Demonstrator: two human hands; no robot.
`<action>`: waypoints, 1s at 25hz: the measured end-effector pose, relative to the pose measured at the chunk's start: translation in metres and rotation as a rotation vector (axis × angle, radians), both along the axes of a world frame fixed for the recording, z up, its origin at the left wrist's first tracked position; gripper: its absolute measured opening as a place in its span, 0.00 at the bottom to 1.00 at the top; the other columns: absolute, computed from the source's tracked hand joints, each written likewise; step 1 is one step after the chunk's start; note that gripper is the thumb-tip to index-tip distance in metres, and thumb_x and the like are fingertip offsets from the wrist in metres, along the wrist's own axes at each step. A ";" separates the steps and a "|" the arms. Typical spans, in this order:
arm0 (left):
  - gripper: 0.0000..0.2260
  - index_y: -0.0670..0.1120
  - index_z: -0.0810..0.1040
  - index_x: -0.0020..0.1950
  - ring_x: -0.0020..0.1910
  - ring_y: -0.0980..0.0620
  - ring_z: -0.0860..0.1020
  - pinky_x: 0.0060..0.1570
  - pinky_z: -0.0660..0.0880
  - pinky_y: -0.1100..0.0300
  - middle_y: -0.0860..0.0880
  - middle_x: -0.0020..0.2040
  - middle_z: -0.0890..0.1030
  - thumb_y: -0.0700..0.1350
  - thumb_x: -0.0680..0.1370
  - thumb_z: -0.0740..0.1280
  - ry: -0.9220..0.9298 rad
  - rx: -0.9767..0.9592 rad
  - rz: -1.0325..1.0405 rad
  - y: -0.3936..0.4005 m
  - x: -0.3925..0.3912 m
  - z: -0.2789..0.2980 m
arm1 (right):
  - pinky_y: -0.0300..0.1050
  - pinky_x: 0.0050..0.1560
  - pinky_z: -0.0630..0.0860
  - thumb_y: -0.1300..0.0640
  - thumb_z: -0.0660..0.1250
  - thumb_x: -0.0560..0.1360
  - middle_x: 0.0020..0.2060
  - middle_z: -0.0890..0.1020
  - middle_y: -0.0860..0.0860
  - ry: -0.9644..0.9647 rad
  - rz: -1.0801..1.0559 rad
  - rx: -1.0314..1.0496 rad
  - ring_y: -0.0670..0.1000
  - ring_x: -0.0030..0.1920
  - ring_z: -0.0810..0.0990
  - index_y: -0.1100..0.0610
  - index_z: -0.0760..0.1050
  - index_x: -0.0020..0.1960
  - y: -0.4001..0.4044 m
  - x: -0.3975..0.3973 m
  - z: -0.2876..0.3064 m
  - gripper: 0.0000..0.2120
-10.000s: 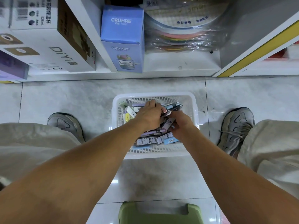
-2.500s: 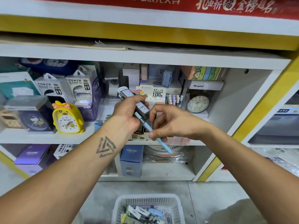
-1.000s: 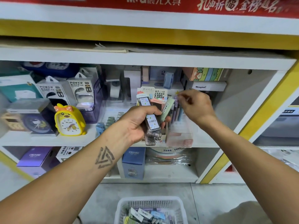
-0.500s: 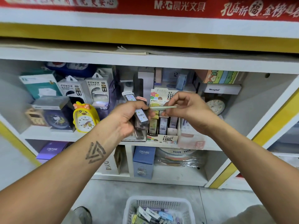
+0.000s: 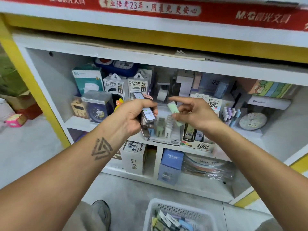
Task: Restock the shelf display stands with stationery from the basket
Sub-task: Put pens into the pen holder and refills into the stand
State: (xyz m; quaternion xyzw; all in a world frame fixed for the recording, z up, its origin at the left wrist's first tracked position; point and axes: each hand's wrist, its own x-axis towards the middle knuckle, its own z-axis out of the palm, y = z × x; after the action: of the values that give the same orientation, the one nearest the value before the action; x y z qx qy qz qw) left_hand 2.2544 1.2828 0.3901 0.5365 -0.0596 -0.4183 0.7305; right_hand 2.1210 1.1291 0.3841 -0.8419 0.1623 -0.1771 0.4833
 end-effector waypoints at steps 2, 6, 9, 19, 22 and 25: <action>0.08 0.40 0.76 0.53 0.28 0.50 0.77 0.27 0.77 0.60 0.42 0.37 0.79 0.32 0.75 0.68 0.020 0.001 0.011 0.009 0.008 -0.001 | 0.32 0.45 0.76 0.65 0.75 0.74 0.36 0.80 0.57 -0.004 -0.077 -0.064 0.45 0.37 0.78 0.47 0.80 0.62 -0.004 0.010 -0.004 0.21; 0.10 0.41 0.75 0.55 0.27 0.51 0.78 0.26 0.77 0.62 0.42 0.38 0.79 0.33 0.76 0.69 0.058 0.011 0.016 0.021 0.017 -0.003 | 0.45 0.46 0.83 0.65 0.72 0.76 0.36 0.84 0.56 -0.036 -0.188 -0.113 0.48 0.35 0.83 0.55 0.80 0.52 -0.009 0.027 -0.009 0.08; 0.11 0.42 0.76 0.56 0.32 0.50 0.79 0.23 0.75 0.62 0.42 0.42 0.80 0.34 0.76 0.70 0.094 0.017 -0.011 0.029 0.022 -0.005 | 0.47 0.46 0.84 0.66 0.71 0.76 0.38 0.84 0.56 -0.092 -0.194 -0.166 0.53 0.38 0.85 0.57 0.79 0.51 -0.014 0.042 -0.012 0.06; 0.11 0.44 0.77 0.57 0.33 0.50 0.77 0.24 0.74 0.63 0.43 0.46 0.79 0.43 0.76 0.69 0.158 0.009 -0.079 0.036 0.025 0.000 | 0.51 0.51 0.80 0.56 0.68 0.78 0.48 0.85 0.52 0.272 -0.106 -0.885 0.57 0.48 0.82 0.49 0.80 0.54 -0.022 0.083 -0.042 0.06; 0.15 0.42 0.77 0.63 0.33 0.49 0.77 0.25 0.75 0.61 0.42 0.49 0.78 0.40 0.76 0.66 0.170 0.007 -0.048 0.038 0.026 -0.001 | 0.53 0.50 0.81 0.58 0.68 0.78 0.49 0.84 0.52 0.312 -0.076 -0.879 0.56 0.48 0.81 0.50 0.80 0.54 -0.021 0.085 -0.045 0.07; 0.13 0.42 0.77 0.62 0.32 0.49 0.77 0.26 0.76 0.60 0.42 0.46 0.79 0.40 0.77 0.66 0.156 0.016 -0.055 0.040 0.025 -0.001 | 0.51 0.50 0.81 0.59 0.71 0.76 0.48 0.84 0.50 0.337 -0.036 -0.872 0.54 0.48 0.82 0.50 0.81 0.52 -0.023 0.088 -0.042 0.07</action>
State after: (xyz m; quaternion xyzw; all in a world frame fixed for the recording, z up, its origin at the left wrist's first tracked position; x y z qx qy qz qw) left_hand 2.2793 1.3228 0.3893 0.5062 -0.0139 -0.4793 0.7168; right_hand 2.2085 1.1061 0.3421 -0.9805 0.1637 -0.0980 0.0481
